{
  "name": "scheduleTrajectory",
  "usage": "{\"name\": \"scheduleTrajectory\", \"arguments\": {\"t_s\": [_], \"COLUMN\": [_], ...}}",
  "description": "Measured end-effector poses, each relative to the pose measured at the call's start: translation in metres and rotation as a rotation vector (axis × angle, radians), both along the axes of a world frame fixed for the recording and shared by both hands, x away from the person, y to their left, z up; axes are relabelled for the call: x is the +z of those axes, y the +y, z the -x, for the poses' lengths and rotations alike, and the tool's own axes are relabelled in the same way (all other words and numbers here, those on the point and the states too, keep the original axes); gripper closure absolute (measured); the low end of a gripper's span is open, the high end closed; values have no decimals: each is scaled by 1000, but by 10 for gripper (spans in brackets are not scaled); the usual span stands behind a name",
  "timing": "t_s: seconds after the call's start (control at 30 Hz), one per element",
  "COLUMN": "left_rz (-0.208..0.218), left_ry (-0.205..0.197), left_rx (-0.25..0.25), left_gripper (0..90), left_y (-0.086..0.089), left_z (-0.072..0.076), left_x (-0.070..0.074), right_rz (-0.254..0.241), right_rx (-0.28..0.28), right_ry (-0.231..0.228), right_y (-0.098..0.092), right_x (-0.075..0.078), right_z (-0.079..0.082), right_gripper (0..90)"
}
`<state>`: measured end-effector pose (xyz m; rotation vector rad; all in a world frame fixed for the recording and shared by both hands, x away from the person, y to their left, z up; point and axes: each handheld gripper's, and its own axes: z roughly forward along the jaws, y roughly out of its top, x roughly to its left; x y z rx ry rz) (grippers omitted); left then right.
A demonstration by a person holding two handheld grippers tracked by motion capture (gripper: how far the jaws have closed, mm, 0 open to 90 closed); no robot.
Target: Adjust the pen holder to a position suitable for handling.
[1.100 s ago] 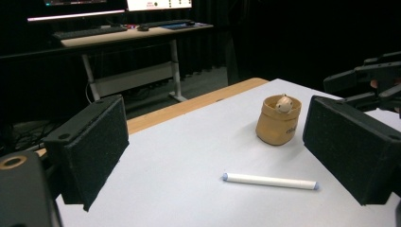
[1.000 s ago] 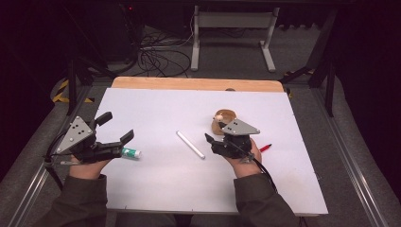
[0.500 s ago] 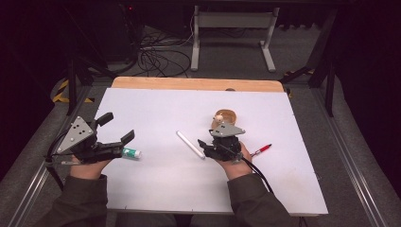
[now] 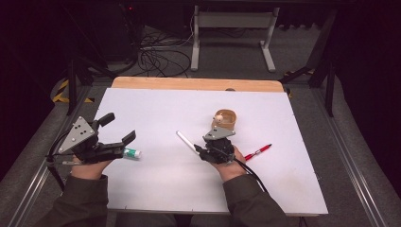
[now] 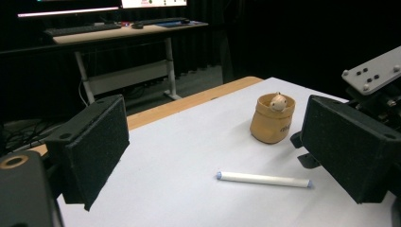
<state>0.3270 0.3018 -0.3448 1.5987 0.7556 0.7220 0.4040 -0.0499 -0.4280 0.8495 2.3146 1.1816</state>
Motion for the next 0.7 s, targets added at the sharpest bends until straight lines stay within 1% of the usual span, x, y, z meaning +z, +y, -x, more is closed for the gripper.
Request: {"name": "scheduleTrajectory", "arguments": {"t_s": [0.07,0.1,0.33,0.7], "left_rz": [0,-2,0,-3], "left_ry": [1,1,1,6], "left_rx": [-1,-4,-5,-8], "left_gripper": [95,95,95,97], "left_y": [0,0,-1,-2], "left_z": [0,0,0,-1], "left_x": [0,0,-1,-2], "right_rz": [5,14,31,52], "right_rx": [2,4,9,15], "right_ry": [4,17,45,74], "right_y": [1,2,7,13], "right_x": [-2,-5,-14,-24], "right_z": [-1,-2,-4,-6], "right_gripper": [534,538,545,551]}}
